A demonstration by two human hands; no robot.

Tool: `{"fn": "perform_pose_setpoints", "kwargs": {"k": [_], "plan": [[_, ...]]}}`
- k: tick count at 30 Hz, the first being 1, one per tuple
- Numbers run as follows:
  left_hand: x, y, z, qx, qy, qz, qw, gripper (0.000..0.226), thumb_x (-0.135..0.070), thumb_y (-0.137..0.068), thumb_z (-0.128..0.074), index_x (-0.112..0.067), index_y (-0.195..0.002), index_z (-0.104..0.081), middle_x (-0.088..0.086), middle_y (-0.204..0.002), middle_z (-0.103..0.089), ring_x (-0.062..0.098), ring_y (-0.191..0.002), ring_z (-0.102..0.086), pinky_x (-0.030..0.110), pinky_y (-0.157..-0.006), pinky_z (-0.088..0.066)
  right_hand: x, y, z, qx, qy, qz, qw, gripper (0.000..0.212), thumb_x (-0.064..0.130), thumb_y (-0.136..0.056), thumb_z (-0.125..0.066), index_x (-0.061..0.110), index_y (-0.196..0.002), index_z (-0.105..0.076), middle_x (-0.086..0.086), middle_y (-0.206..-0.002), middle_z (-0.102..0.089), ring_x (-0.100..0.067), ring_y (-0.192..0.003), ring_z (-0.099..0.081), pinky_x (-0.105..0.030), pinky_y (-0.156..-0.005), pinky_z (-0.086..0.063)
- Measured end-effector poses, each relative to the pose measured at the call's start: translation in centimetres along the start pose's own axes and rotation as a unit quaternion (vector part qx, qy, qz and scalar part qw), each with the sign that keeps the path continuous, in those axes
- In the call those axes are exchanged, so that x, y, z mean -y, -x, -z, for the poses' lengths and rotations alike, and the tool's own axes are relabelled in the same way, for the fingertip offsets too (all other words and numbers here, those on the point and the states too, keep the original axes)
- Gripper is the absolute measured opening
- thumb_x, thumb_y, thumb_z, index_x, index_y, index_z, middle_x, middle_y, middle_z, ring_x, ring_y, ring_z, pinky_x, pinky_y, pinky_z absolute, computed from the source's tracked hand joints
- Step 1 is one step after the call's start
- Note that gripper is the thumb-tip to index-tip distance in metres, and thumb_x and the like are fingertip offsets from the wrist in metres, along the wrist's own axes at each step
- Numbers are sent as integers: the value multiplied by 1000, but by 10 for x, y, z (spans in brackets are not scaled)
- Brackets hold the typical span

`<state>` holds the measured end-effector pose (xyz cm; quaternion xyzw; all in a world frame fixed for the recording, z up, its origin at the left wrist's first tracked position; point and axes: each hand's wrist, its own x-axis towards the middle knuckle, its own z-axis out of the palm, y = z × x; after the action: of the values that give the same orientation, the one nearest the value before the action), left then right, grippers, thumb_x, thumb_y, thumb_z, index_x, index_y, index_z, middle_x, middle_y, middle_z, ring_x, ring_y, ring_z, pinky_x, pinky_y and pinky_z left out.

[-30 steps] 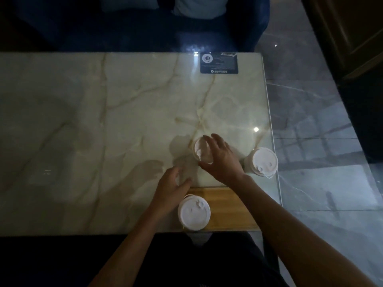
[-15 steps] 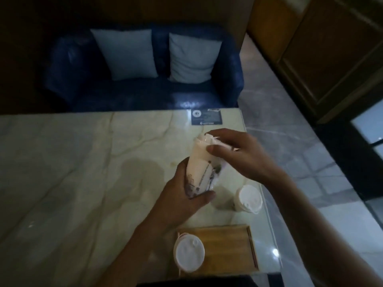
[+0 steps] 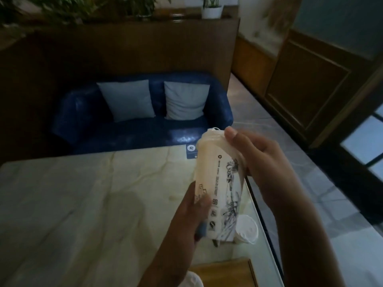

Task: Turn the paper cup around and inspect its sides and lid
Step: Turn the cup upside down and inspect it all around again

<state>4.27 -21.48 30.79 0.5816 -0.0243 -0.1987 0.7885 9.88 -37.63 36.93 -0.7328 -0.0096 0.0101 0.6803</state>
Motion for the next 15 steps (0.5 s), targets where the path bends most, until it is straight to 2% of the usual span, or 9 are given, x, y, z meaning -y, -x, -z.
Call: {"fn": "perform_pose_setpoints", "kwargs": {"k": [2,5,7,9,12,15], "plan": [[-1,8,-6,24,45,26,998,89,-69,-52,-78,-30,-129,-55,22,-118,-66,37,-91,-65,31,-54,-55,6,4,4,6,-13,-7,1000,40,64,-87,-65,26,-92,-78,-2,-71,-78,-10,-59,-74,-16,-54,-54],[-1,14,-14,52,108,42,992,98,-64,-47,-84,-19,-129,-54,38,-115,-58,43,-78,-58,29,-43,-51,8,9,7,-14,-1,-8,1000,52,73,-79,-62,24,-87,-77,-3,-67,-77,-10,-54,-73,-15,-50,-52],[0,16,-17,68,139,42,987,96,-60,-50,-86,-12,-127,-55,37,-105,-60,40,-67,-61,30,-43,-50,8,12,8,-33,18,-9,999,58,79,-75,-60,24,-86,-77,-3,-67,-77,-10,-54,-73,-16,-50,-52],[0,16,-17,69,155,36,985,86,-57,-52,-86,-13,-122,-61,32,-98,-63,37,-63,-63,32,-45,-51,10,16,10,-36,30,-9,999,60,80,-76,-58,24,-85,-77,-3,-67,-78,-11,-54,-74,-16,-51,-54],[2,15,-20,56,145,19,988,77,-58,-62,-80,-15,-122,-61,30,-95,-66,35,-61,-62,34,-49,-51,12,18,14,-43,41,-7,998,67,82,-74,-58,17,-85,-75,-4,-66,-77,-12,-54,-73,-18,-52,-55],[-2,15,-24,52,145,3,988,69,-55,-71,-76,-14,-123,-60,26,-98,-68,36,-69,-63,36,-52,-52,15,17,15,-48,45,1,998,74,82,-75,-60,10,-85,-72,-6,-66,-75,-14,-54,-72,-25,-54,-53]]}}
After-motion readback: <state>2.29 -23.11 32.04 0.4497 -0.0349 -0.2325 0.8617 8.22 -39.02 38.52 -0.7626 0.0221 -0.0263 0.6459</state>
